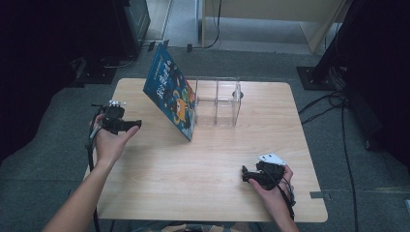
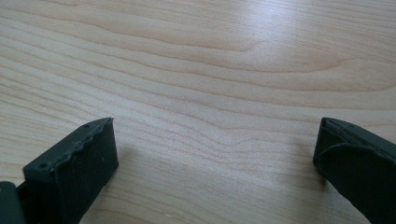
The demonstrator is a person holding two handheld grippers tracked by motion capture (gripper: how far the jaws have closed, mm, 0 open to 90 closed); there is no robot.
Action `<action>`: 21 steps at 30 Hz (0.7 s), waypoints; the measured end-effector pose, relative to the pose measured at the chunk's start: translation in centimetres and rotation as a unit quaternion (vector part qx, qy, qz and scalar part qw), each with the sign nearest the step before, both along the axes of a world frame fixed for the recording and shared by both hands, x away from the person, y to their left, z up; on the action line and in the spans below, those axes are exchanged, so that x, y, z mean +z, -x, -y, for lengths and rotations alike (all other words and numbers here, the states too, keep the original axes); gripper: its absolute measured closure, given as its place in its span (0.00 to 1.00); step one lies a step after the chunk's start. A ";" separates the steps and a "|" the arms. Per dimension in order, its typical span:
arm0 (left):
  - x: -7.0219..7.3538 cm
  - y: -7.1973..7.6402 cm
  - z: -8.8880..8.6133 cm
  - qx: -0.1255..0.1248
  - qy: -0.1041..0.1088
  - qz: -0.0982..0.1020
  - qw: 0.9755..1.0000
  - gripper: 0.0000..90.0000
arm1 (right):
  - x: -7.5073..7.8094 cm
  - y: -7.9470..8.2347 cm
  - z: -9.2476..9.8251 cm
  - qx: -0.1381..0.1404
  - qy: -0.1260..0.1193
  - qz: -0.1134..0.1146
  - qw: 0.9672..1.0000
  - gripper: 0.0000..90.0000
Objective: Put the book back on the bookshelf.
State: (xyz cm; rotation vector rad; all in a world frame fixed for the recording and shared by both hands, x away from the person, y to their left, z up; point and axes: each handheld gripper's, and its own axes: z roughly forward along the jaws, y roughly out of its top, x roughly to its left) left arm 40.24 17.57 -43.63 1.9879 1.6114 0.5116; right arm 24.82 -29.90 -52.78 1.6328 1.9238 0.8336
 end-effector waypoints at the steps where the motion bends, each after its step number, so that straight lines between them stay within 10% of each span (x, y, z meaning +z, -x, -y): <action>1: -0.4 0.2 0.0 0.000 -0.003 0.002 1.000 0.23 | 0.0 0.0 0.0 0.000 0.000 0.000 1.000 0.00; 21: -7.2 7.4 -1.1 0.010 0.001 0.021 1.000 0.22 | 0.0 0.0 0.0 0.001 0.001 0.001 1.000 0.00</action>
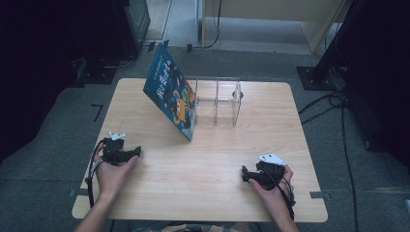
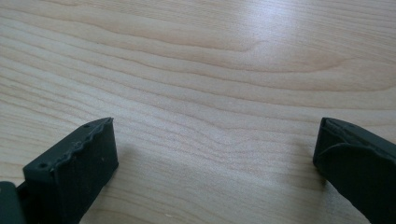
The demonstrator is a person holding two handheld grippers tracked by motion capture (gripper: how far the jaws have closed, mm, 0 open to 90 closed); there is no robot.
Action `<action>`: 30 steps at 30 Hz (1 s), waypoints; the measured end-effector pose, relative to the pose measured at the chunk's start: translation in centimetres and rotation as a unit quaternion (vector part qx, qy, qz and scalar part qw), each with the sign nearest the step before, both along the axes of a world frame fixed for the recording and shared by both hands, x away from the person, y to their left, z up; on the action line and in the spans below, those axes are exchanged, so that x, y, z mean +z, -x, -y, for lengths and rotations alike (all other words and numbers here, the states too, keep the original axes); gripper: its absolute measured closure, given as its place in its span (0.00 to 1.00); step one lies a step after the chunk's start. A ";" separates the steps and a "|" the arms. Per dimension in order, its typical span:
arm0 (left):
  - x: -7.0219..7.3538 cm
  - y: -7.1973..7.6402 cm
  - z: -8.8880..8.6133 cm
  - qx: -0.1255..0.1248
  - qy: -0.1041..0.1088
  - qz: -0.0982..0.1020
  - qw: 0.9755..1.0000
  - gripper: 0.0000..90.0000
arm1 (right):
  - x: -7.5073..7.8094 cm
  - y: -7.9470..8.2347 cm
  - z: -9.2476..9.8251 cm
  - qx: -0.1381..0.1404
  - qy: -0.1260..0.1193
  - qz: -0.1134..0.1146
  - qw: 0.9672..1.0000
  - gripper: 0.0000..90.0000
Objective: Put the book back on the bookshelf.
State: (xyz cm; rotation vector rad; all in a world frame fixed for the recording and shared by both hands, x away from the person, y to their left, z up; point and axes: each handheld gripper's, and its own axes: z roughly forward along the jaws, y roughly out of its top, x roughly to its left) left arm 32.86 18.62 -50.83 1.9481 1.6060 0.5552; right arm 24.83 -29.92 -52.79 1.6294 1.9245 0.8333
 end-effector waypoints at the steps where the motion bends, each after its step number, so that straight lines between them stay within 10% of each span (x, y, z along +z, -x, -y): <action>1: -0.2 0.5 0.0 0.001 0.000 0.007 1.000 0.22 | 0.0 0.0 0.0 0.000 0.000 0.000 1.000 0.00; 17: -1.2 6.5 -0.8 -0.003 -0.009 0.048 0.999 0.15 | 0.0 0.0 0.0 0.000 0.000 0.000 1.000 0.00; 30: -1.2 6.5 -0.7 0.000 -0.010 0.046 0.999 0.14 | 0.0 0.0 0.0 -0.001 -0.001 0.000 1.000 0.00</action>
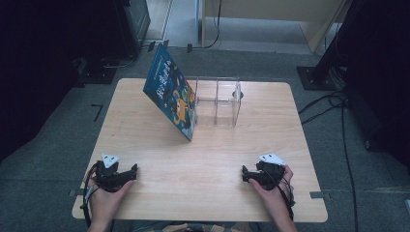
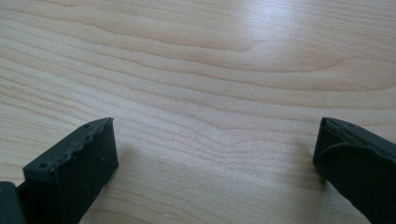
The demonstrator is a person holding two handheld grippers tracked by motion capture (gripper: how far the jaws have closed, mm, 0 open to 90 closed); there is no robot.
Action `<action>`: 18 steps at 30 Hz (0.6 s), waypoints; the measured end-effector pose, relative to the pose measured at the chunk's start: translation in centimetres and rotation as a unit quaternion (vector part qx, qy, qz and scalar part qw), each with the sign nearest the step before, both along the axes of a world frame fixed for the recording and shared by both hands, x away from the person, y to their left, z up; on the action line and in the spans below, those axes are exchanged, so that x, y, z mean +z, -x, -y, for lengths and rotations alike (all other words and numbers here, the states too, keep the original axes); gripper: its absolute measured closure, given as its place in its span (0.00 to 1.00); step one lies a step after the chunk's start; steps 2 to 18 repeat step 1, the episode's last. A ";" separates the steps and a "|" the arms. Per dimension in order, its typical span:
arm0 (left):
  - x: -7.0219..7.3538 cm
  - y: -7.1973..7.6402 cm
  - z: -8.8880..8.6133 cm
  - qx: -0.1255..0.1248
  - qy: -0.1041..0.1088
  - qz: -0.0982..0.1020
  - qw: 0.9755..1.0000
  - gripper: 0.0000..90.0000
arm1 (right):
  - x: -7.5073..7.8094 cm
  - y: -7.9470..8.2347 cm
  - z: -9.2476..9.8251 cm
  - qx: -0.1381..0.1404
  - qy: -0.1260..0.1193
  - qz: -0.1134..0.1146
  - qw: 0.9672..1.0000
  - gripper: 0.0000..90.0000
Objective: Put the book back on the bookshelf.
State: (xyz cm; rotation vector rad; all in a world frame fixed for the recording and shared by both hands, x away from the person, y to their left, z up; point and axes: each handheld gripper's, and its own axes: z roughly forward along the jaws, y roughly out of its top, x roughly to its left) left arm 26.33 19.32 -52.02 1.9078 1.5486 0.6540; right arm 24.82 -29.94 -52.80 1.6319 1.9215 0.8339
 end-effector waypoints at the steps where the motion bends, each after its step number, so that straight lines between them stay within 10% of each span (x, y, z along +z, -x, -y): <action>1: 0.0 0.0 0.0 0.000 0.000 0.000 1.000 0.14 | 0.0 0.0 0.0 0.000 0.000 0.000 1.000 0.00; 18: 0.0 0.0 0.0 0.000 0.000 0.000 1.000 0.14 | 0.0 0.0 0.0 0.000 0.000 0.000 1.000 0.00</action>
